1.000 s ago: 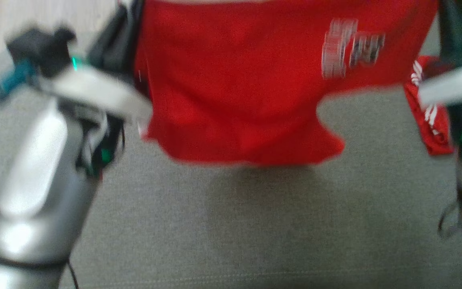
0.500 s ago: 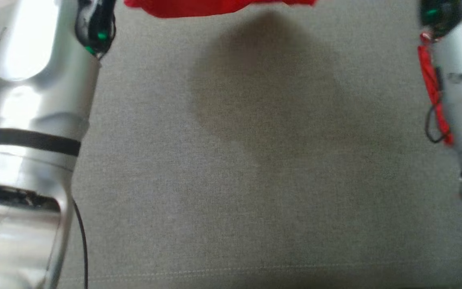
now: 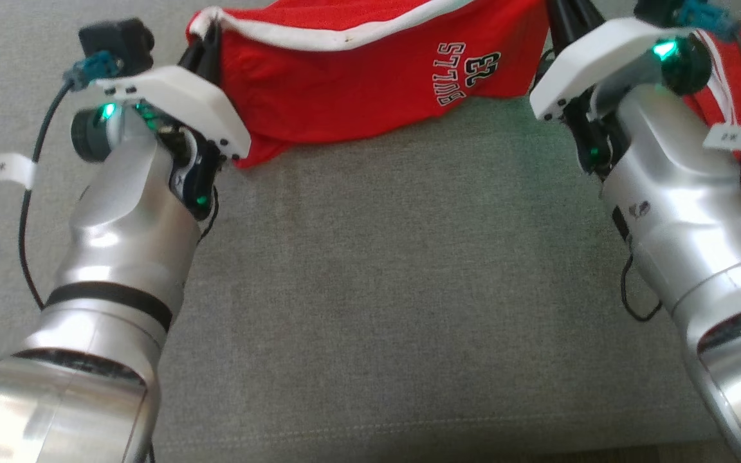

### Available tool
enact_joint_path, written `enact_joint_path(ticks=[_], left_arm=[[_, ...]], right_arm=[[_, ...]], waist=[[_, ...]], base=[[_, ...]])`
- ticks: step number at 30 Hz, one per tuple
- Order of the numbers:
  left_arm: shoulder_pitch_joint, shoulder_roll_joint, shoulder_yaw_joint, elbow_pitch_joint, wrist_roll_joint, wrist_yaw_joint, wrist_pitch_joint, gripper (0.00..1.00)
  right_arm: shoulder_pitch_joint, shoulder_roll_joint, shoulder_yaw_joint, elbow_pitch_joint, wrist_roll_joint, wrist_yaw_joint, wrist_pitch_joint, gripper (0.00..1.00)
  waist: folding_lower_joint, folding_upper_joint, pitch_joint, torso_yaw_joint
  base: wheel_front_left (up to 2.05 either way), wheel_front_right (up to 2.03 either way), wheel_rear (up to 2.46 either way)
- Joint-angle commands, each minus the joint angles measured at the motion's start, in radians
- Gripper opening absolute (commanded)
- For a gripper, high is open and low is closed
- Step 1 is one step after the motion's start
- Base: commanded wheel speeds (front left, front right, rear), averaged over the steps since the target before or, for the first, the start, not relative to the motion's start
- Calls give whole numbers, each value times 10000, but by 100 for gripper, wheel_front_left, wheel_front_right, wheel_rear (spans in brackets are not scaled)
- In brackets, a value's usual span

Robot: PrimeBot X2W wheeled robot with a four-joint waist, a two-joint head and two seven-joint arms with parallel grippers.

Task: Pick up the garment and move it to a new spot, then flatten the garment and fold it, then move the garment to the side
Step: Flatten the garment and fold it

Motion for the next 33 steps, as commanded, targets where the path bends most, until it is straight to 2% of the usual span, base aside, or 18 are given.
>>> enact_joint_path(ticks=[1,7,9,12,17,21,27,33], left_arm=[[-329,271,258,-46,-103,5,-53,0],[731,234,579,-695,-396,-67,-54,0],[1416,231,722,-1291,-391,-94,-54,0],[3070,228,793,-2543,-212,-150,-54,0],[4645,227,859,-3615,-1,-174,-54,0],[6366,301,805,-5064,407,-154,-54,0],[8395,683,752,-6952,725,293,-28,0],[10163,1045,717,-9013,690,854,627,0]], right_arm=[[20,243,137,-306,255,-9,-206,0],[1661,-337,356,-1248,1101,-9,-467,0],[2420,-603,12,-1871,1233,-9,-475,0],[4204,-839,-433,-2920,989,-9,-479,0],[5811,-949,-734,-3850,635,-9,-480,0],[7580,-1130,-1210,-5035,189,-9,-481,0],[9668,-1108,-1888,-6714,-418,-9,-197,0],[11781,-744,-2944,-8935,-1286,-9,796,0]], waist=[[-1,0,-4,3],[-1,0,-244,94],[-1,0,-417,61],[-1,0,-854,9],[-1,0,-1324,-18],[-1,0,-1872,71],[-1,0,-2441,117],[-1,0,-2859,152]], base=[[0,0,0],[0,0,0],[0,0,0],[0,0,0],[0,0,0],[0,0,0],[0,0,0],[0,0,0]])
